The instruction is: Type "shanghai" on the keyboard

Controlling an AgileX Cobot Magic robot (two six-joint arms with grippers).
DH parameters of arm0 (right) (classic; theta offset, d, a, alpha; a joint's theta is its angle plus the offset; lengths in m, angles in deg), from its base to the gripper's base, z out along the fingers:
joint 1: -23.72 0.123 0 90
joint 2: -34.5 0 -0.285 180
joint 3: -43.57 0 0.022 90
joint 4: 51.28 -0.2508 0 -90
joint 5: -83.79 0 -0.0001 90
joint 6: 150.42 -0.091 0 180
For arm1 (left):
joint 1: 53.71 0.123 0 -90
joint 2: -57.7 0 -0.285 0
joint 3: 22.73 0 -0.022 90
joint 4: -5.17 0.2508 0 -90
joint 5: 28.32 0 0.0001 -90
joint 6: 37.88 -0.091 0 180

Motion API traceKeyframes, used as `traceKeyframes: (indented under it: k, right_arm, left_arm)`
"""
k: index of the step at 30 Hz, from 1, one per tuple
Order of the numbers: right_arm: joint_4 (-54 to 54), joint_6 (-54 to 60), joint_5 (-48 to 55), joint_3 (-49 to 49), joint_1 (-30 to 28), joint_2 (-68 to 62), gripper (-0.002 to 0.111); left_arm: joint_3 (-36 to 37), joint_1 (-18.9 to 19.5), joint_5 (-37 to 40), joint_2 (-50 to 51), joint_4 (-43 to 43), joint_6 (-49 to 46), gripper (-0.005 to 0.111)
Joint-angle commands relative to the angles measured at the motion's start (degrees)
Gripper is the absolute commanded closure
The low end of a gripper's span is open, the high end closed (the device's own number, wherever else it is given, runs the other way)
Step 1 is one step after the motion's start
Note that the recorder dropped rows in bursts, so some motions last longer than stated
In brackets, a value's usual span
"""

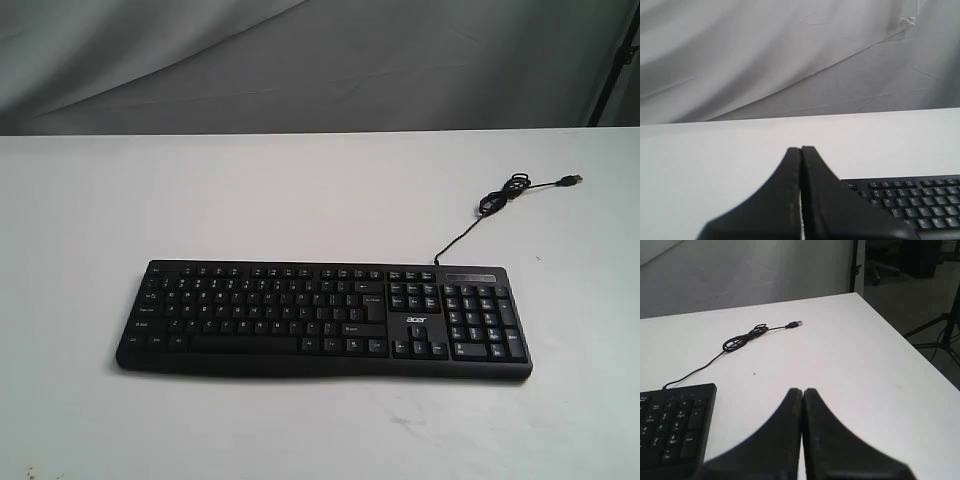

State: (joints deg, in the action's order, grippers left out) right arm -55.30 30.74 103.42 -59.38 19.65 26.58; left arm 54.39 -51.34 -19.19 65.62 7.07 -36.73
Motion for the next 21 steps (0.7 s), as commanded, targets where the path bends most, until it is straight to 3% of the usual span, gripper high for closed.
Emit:
traceKeyframes:
  k: [1, 15, 18, 21]
  right_arm:
    - [0.6, -0.22, -0.18, 0.16, 0.03, 0.13, 0.108]
    - [0.6, -0.09, -0.18, 0.16, 0.03, 0.13, 0.108]
    - [2.01, 0.06, -3.71, 0.16, 0.03, 0.13, 0.108]
    - [1.9, -0.06, -13.63, 0.16, 0.03, 0.13, 0.108]
  left_arm:
    - [0.1, -0.37, -0.34, -0.14, 0.0, 0.15, 0.107]
    - [0.1, -0.37, -0.34, -0.14, 0.0, 0.15, 0.107]
    - [0.1, -0.37, -0.34, -0.14, 0.0, 0.15, 0.107]
    - [0.1, -0.37, -0.34, -0.14, 0.0, 0.15, 0.107]
